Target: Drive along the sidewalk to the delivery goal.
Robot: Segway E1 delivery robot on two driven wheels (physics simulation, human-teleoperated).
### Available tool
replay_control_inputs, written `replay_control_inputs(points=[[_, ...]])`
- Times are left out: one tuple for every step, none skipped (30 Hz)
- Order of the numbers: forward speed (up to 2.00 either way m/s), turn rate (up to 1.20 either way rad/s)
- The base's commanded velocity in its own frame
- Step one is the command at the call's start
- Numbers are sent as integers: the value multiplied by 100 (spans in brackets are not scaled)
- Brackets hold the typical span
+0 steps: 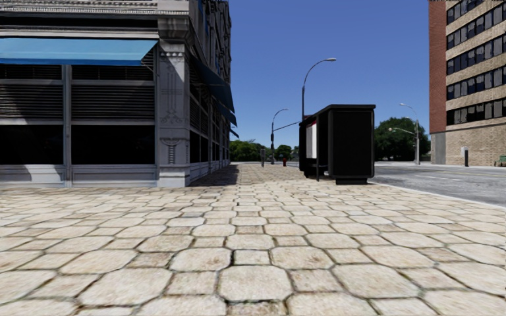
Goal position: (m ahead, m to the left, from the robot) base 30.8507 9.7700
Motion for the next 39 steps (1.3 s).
replay_control_inputs(points=[[200, 0], [200, 0], [200, 0], [200, 0], [200, 0], [200, 0], [200, 0], [200, 0], [200, 0], [200, 0], [200, 0], [200, 0], [200, 0], [200, 0], [200, 0], [200, 0], [200, 0], [200, 0], [200, 0], [200, 0], [200, 0], [200, 0], [200, 0], [200, 0], [200, 0], [200, 0], [200, 0], [200, 0], [200, 0], [200, 0], [200, 0], [200, 0], [200, 0], [200, 0], [200, 0], [200, 0], [200, 0], [200, 0], [200, 0]])
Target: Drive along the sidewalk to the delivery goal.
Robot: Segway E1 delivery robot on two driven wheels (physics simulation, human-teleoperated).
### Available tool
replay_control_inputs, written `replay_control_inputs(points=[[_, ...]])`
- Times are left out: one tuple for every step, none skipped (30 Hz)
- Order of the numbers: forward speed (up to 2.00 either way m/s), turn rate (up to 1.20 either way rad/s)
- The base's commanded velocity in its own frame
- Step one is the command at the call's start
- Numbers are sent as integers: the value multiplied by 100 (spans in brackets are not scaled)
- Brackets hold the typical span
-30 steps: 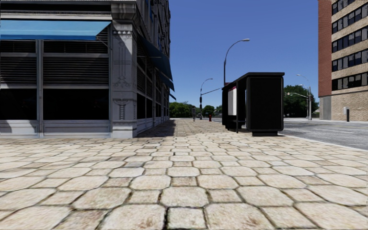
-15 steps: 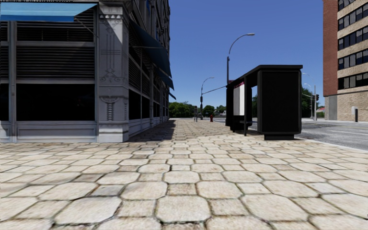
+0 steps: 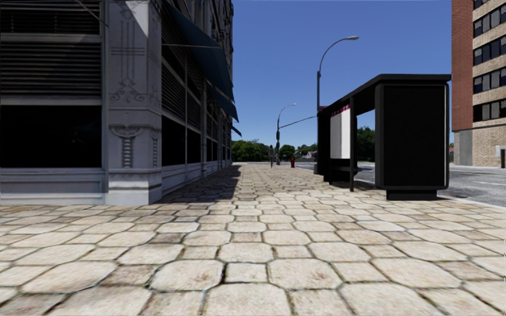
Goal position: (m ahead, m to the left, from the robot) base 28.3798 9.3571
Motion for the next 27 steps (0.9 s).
replay_control_inputs(points=[[200, 0], [200, 0], [200, 0], [200, 0], [200, 0], [200, 0], [200, 0], [200, 0], [200, 0], [200, 0], [200, 0], [200, 0], [200, 0], [200, 0], [200, 0], [200, 0], [200, 0], [200, 0], [200, 0], [200, 0], [200, 0], [200, 0], [200, 0], [200, 0], [200, 0], [200, 0], [200, 0]])
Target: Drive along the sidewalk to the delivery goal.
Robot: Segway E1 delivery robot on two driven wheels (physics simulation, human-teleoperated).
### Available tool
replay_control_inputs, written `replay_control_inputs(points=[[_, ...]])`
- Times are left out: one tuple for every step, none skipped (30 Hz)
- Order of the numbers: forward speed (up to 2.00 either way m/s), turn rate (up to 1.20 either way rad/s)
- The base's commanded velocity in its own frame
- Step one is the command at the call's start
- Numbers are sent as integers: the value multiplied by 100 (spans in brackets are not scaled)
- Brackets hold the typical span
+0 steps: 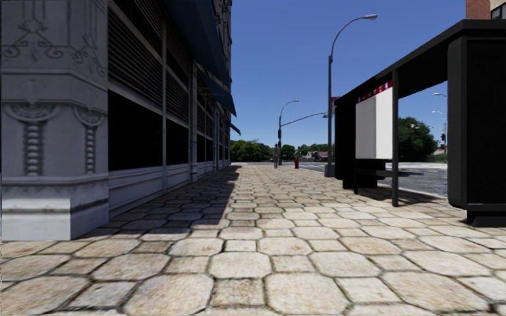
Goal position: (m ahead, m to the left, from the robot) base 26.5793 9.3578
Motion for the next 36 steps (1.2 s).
replay_control_inputs(points=[[200, 0], [200, 0], [200, 0], [200, 0], [200, 0], [200, 0], [200, 0], [200, 0], [200, 0], [200, 0], [200, 0], [200, 0], [200, 0], [200, 0], [200, 0], [200, 0], [200, 0], [200, 0], [200, 0], [200, 0], [200, 0], [200, 0], [200, 0], [200, 0], [200, 0], [200, 0], [200, 0], [200, 0], [200, 0], [200, 0], [200, 0], [200, 0], [200, 0], [200, 0], [200, 0], [200, 0]])
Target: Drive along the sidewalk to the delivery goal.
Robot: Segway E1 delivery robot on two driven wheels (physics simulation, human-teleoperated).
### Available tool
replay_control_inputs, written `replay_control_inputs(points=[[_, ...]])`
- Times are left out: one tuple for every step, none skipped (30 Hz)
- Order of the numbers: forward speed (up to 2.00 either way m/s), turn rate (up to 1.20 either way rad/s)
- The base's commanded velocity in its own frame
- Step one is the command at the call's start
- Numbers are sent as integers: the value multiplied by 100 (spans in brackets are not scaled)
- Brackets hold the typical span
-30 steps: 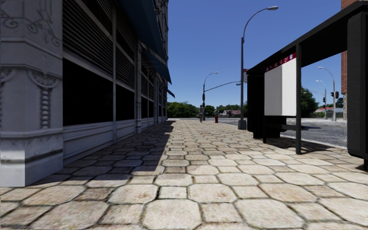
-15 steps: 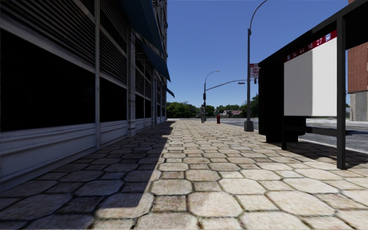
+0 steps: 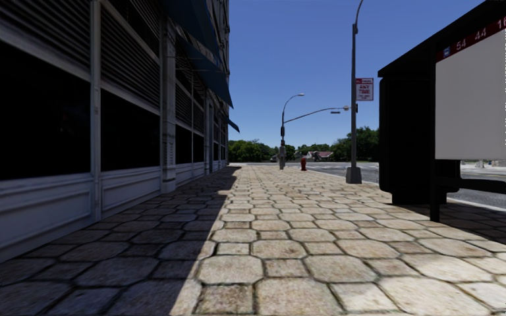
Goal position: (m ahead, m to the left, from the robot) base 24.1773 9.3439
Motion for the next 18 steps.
replay_control_inputs(points=[[200, 0], [200, 0], [200, 0], [200, 0], [200, 0], [200, 0], [200, 0], [200, 0], [200, 0], [200, 0], [200, 0], [200, 0], [200, 0], [200, 0], [200, 0], [200, 0], [200, 0], [200, 0]])
